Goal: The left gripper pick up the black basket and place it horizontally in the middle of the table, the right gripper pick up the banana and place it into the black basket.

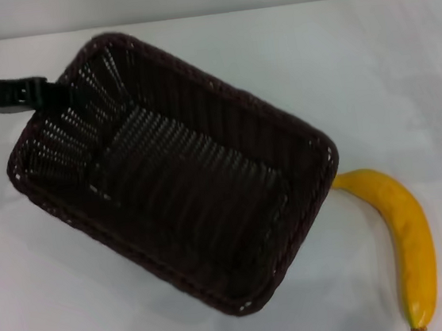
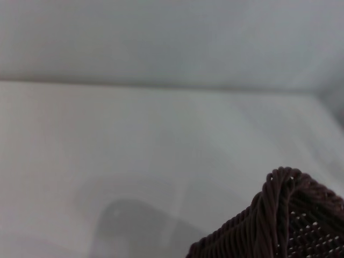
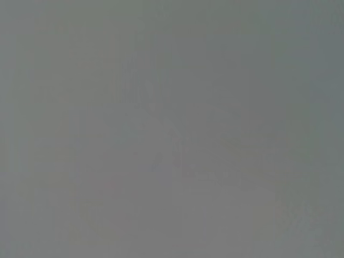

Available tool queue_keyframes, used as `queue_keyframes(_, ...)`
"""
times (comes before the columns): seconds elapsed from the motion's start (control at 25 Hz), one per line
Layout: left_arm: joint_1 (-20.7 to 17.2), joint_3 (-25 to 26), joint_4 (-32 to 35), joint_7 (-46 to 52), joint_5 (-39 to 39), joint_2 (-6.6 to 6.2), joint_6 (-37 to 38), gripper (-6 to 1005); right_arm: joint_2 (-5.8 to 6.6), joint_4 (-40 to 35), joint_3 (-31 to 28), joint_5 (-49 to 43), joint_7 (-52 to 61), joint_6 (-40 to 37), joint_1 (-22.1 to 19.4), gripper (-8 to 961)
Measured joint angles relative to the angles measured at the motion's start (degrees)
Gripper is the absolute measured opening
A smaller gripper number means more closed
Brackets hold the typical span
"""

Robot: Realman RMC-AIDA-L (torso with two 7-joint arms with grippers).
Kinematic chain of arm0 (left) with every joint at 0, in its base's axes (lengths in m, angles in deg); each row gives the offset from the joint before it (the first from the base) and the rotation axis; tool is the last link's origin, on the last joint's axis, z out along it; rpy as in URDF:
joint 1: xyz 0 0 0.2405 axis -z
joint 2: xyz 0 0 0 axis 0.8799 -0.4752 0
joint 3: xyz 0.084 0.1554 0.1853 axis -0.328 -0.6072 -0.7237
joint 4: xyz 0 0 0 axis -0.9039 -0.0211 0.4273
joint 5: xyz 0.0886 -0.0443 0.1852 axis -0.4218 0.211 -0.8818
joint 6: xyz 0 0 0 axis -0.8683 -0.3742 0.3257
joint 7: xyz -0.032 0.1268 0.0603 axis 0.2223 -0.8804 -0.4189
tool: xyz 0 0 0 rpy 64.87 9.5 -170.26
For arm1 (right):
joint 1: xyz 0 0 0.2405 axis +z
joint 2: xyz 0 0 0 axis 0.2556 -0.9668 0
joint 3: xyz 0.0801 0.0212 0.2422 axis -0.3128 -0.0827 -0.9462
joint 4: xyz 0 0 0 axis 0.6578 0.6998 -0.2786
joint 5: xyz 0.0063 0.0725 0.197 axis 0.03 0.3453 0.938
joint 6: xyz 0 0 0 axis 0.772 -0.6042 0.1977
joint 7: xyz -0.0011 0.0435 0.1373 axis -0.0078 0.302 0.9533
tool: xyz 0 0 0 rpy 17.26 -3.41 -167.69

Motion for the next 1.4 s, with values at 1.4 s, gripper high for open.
queue_keyframes(1.4,-5.26,17.55,-7.62,9.73,-2.4,5.96,12.98,206,0.06,-1.63,0.39,-0.38,-0.53,-3.14,1.41,863)
